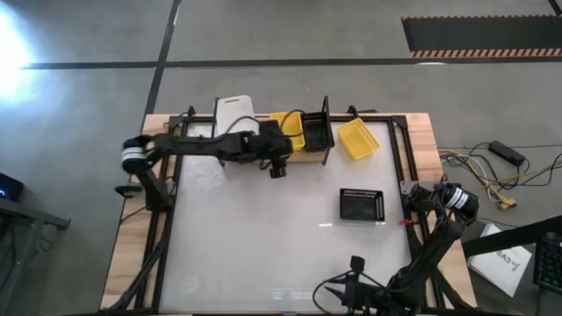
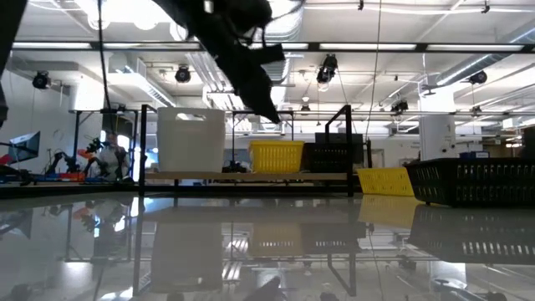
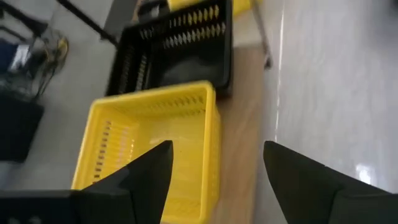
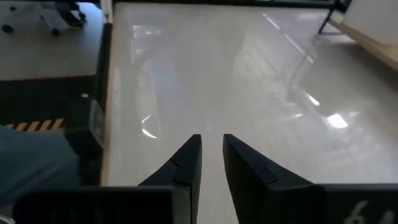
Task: Stack baskets on shelf by color
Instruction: Adjust the stacked yellow bins on the shelf, then adjust the stacked black bins on the shelf
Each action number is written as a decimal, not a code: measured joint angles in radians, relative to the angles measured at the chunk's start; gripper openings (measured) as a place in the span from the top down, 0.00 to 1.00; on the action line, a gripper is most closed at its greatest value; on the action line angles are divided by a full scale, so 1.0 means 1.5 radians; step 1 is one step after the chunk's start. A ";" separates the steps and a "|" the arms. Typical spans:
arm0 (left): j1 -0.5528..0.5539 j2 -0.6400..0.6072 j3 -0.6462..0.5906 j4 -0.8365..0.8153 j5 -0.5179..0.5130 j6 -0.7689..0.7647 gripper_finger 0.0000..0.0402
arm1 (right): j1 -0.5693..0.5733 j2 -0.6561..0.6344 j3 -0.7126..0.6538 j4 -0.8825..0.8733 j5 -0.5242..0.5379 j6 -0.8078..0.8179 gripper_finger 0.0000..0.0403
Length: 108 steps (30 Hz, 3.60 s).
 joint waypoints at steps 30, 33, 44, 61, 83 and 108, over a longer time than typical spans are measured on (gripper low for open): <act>0.055 0.103 0.042 -0.058 0.042 -0.018 0.96 | 0.005 0.000 0.024 0.003 0.000 -0.038 0.85; 0.055 0.098 0.043 -0.090 0.044 -0.017 0.98 | 0.007 0.000 0.024 0.003 0.000 -0.038 0.85; 0.058 0.053 0.044 -0.157 0.036 -0.017 0.98 | 0.008 0.001 0.023 0.005 0.000 -0.038 0.85; 0.062 0.017 0.062 -0.211 0.034 -0.002 0.64 | 0.008 0.001 0.022 0.005 0.000 -0.035 0.85; 0.013 0.167 0.121 0.104 0.099 -0.029 0.62 | 0.023 0.001 0.040 0.000 -0.014 -0.043 0.85; 0.013 0.225 0.172 0.010 0.050 -0.017 0.76 | 0.023 0.001 0.040 0.002 -0.014 -0.033 0.85</act>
